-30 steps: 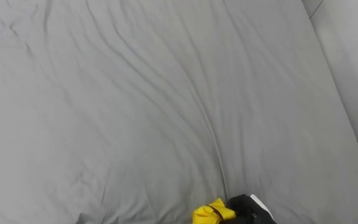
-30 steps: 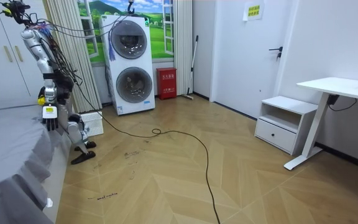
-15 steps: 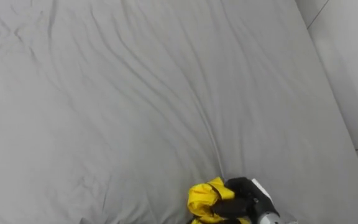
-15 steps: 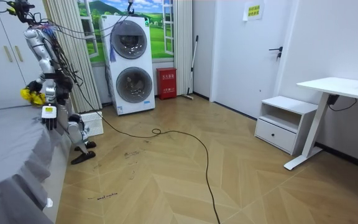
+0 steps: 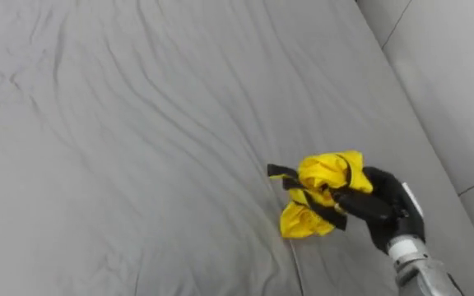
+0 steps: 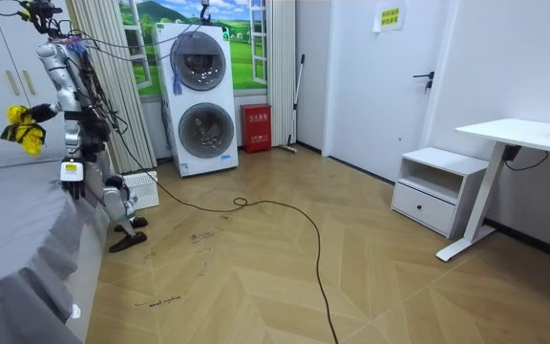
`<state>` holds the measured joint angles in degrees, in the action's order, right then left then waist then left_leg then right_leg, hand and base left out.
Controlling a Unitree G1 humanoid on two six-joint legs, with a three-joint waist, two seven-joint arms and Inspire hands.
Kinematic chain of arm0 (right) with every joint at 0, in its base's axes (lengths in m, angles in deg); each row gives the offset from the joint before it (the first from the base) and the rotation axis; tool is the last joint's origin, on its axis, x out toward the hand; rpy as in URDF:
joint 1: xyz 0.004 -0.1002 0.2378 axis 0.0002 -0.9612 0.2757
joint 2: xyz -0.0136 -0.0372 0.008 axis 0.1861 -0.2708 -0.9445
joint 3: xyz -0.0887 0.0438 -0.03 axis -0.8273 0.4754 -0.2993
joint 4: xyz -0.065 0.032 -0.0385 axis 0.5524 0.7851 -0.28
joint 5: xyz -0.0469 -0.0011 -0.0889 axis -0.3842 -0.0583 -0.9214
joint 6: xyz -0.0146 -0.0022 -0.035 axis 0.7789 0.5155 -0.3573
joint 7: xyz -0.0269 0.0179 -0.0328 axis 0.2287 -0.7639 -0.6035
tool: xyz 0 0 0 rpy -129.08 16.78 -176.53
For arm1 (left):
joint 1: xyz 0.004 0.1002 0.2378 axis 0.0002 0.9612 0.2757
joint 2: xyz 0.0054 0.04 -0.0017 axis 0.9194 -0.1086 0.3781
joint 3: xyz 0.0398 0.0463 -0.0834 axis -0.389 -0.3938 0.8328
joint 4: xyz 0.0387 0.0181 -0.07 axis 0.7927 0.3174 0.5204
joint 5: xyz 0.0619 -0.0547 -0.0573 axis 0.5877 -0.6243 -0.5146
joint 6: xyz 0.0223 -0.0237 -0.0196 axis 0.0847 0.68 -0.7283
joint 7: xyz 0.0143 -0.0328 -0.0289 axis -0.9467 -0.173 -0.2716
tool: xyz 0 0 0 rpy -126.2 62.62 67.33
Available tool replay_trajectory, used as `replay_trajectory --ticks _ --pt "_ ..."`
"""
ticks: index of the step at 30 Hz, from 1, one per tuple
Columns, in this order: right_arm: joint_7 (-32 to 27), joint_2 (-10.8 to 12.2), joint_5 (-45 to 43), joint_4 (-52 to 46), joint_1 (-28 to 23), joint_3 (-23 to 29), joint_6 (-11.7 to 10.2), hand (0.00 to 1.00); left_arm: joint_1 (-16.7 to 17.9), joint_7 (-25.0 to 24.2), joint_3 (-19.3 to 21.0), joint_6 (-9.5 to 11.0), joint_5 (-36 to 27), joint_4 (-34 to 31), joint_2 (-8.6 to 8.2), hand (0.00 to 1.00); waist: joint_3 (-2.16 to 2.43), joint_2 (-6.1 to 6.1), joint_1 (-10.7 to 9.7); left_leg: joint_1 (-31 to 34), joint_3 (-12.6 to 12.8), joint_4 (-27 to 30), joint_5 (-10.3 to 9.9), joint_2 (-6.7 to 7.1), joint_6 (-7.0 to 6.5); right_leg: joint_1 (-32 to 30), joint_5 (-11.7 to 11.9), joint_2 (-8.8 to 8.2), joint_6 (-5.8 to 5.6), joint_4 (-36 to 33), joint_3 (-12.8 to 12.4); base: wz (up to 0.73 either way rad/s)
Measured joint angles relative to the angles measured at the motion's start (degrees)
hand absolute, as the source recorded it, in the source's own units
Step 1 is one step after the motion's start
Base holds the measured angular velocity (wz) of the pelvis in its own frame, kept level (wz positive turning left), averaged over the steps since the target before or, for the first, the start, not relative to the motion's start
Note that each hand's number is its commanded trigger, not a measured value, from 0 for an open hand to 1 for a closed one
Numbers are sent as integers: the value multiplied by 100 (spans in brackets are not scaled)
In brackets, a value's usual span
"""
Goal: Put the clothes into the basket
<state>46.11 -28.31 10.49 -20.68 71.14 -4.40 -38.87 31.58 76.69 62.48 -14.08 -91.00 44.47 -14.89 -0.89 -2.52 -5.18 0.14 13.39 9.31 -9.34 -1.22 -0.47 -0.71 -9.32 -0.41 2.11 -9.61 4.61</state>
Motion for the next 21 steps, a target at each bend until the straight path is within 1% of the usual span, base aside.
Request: replay_trajectory --ticks 2,3,4,5,6,7,8,10,11,12,13,14,15,17,18,20,21 --pt "-88 -5 33 -194 -28 306 0 100 78 0 110 -96 103 0 7 0 3 -17 -123 -94 99 -5 -1 -10 1 43 -2 14 -3 0 -90 -21" --pt "-133 -5 35 -234 -48 367 1 100 81 1 125 -129 103 0 8 0 0 -26 -129 -123 134 -7 -1 -14 1 43 -4 31 -6 2 -146 -27" --pt "-209 -7 49 -282 -94 454 3 100 86 1 150 -213 102 0 12 0 2 -30 -138 -175 214 -9 -1 -26 2 52 -4 55 -7 -5 -235 -31" --pt "-242 -5 56 -284 -138 529 17 100 97 4 148 -297 91 0 24 0 4 -38 -200 -195 252 -9 -2 -38 3 53 3 55 -10 -8 -296 -24" --pt "-260 -5 46 -284 -154 553 51 100 110 8 148 -323 91 0 33 0 3 -40 -276 -195 273 -9 -2 -43 3 51 6 62 -12 -11 -300 -16" --pt "-303 -10 40 -284 -233 600 102 100 121 14 146 -379 93 -2 51 0 3 -42 -333 -197 362 -9 -3 -65 4 29 23 79 -12 -18 -350 -24" --pt "-385 -10 36 -284 -274 614 208 100 146 63 150 -422 94 -1 54 0 3 -45 -375 -200 441 -11 -5 -92 7 -7 58 113 -11 -23 -455 -34" --pt "-424 -13 41 -284 -385 657 306 100 162 150 162 -501 94 0 54 0 -5 -59 -413 -214 571 -18 -11 -129 13 -60 113 165 -2 -27 -600 -45" --pt "-422 -20 45 -284 -456 713 373 100 194 217 161 -528 96 -1 50 0 -6 -70 -445 -252 676 -54 -18 -152 21 -89 132 207 3 -46 -687 -45" --pt "-417 -22 45 -283 -471 750 420 100 222 245 162 -532 96 -1 47 0 -15 -88 -463 -278 724 -77 -24 -159 24 -109 136 247 2 -64 -747 -42" --pt "-401 -24 30 -282 -475 822 463 100 286 291 183 -539 96 -1 50 0 -29 -121 -572 -283 821 -79 -39 -178 31 -168 137 271 3 -129 -829 -42" --pt "-387 -39 1 -282 -485 880 465 100 360 339 213 -566 96 0 52 0 -25 -131 -683 -285 897 -79 -44 -200 33 -200 169 299 6 -127 -913 -42" --pt "-383 -44 -12 -282 -495 919 466 100 396 353 224 -586 96 0 54 0 -24 -139 -725 -287 964 -79 -50 -213 40 -223 183 316 5 -128 -969 -52" --pt "-385 -46 -36 -201 -614 1091 483 100 512 408 263 -652 96 0 69 0 -14 -163 -820 -337 1161 -79 -78 -259 72 -262 253 396 21 -119 -1205 -54" --pt "-397 -48 -36 -158 -639 1109 500 100 549 435 262 -662 96 1 70 0 -13 -177 -852 -351 1204 -78 -87 -269 76 -262 267 413 24 -116 -1253 -46" --pt "-451 -67 -32 60 -682 1152 578 100 575 469 247 -822 95 3 77 0 -8 -187 -909 -314 1404 -24 -138 -327 93 -347 335 468 31 -108 -1412 -45" --pt "-458 -90 -26 126 -681 1152 598 100 573 469 229 -848 95 2 76 0 -9 -176 -930 -278 1437 9 -153 -341 90 -375 368 472 32 -104 -1425 -35"
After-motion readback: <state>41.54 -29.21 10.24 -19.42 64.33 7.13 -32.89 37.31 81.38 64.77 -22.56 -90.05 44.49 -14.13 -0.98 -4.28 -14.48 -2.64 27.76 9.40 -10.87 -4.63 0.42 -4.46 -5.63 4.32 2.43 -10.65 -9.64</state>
